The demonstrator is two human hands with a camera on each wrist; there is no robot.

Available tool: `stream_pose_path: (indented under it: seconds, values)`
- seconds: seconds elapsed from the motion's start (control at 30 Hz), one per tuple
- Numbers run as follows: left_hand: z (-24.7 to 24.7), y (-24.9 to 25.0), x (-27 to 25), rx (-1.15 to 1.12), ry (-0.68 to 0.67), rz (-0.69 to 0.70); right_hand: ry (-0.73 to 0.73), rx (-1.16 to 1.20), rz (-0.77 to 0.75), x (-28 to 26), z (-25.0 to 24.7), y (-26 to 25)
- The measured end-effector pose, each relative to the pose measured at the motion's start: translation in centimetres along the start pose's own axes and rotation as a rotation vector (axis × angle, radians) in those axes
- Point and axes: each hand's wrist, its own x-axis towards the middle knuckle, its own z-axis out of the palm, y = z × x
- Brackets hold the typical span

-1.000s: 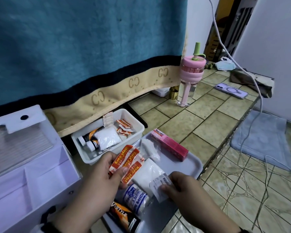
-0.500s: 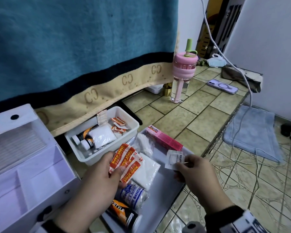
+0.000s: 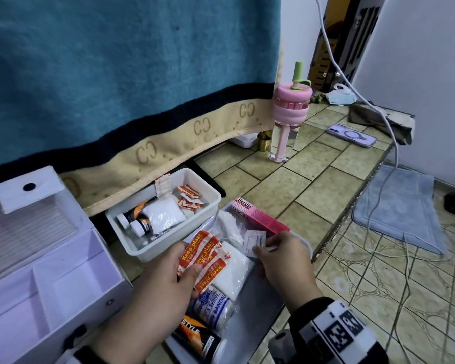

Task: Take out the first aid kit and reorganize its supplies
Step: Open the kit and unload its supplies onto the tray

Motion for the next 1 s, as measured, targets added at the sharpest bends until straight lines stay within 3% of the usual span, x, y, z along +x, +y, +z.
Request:
stream_pose_path:
  seconds: [0.13, 0.33, 0.43, 0.5, 0.6, 0.87, 1.0]
  values:
    - [-0.1, -0.2, 0.1, 0.008, 0.007, 0.004, 0.044, -0.256, -0.049, -0.5, -0.8, 0.0]
    - [-0.2, 0.0, 0.3, -0.003, 0.016, 0.000, 0.091, -0.394, -0.076, -1.0, -2.8, -0.9]
    - [0.0, 0.3, 0.2, -0.047, -0.010, 0.004, -0.020, -0.159, -0.161, -2.0, -3.9, -2.1]
    - [0.1, 0.6, 0.2, -0.088, -0.032, 0.005, -0.224, 0.093, -0.188, -3.4, -4.2, -3.3]
    - [0.3, 1.0, 0.2, -0.094, -0.042, 0.034, -0.461, 0.215, -0.212, -4.9, -4.1, -4.4]
    - [1.2, 1.0, 0.0, -0.098, -0.027, 0.051, -0.407, 0.271, -0.157, -5.5, -2.9, -3.3]
    - [1.2, 0.8, 0.1, -0.111, 0.005, 0.047, -0.305, 0.254, -0.125, -5.3, -3.0, -2.6]
